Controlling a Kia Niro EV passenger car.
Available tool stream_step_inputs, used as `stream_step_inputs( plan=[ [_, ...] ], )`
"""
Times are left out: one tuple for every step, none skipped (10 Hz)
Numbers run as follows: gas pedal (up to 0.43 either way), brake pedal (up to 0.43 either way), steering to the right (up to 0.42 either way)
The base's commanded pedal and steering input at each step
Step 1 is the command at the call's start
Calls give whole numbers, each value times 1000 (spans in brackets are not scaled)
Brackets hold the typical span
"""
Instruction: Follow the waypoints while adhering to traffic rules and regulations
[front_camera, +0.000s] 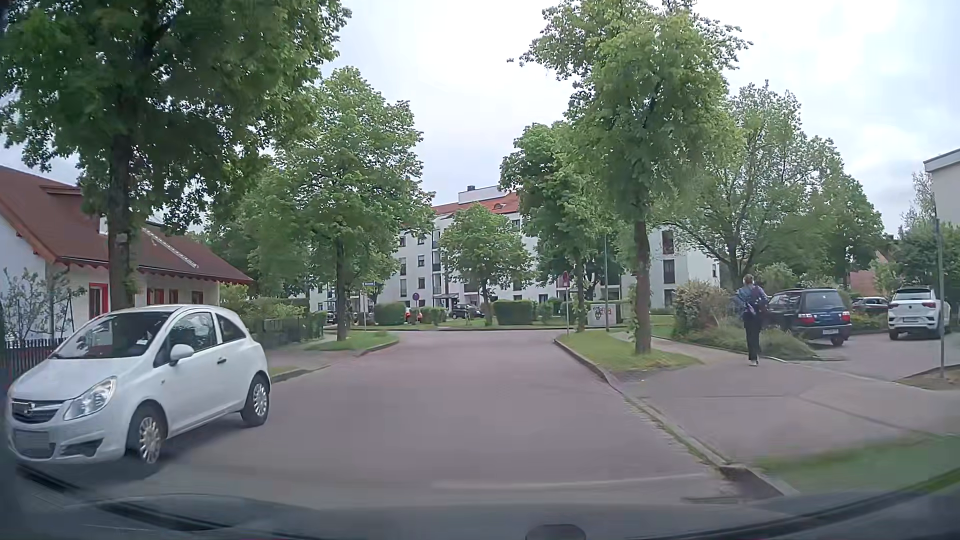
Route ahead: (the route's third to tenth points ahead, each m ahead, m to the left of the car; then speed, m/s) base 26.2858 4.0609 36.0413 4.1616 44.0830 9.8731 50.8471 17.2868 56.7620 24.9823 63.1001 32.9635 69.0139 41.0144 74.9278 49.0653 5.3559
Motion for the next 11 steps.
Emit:
stream_step_inputs(
  plan=[
    [8, 0, -5],
    [28, 0, -5],
    [59, 0, -5],
    [59, 0, -5],
    [59, 0, -4],
    [59, 0, -4],
    [59, 0, -4],
    [59, 0, -4],
    [59, 0, -5],
    [59, 0, -5],
    [59, 0, -5]
  ],
)
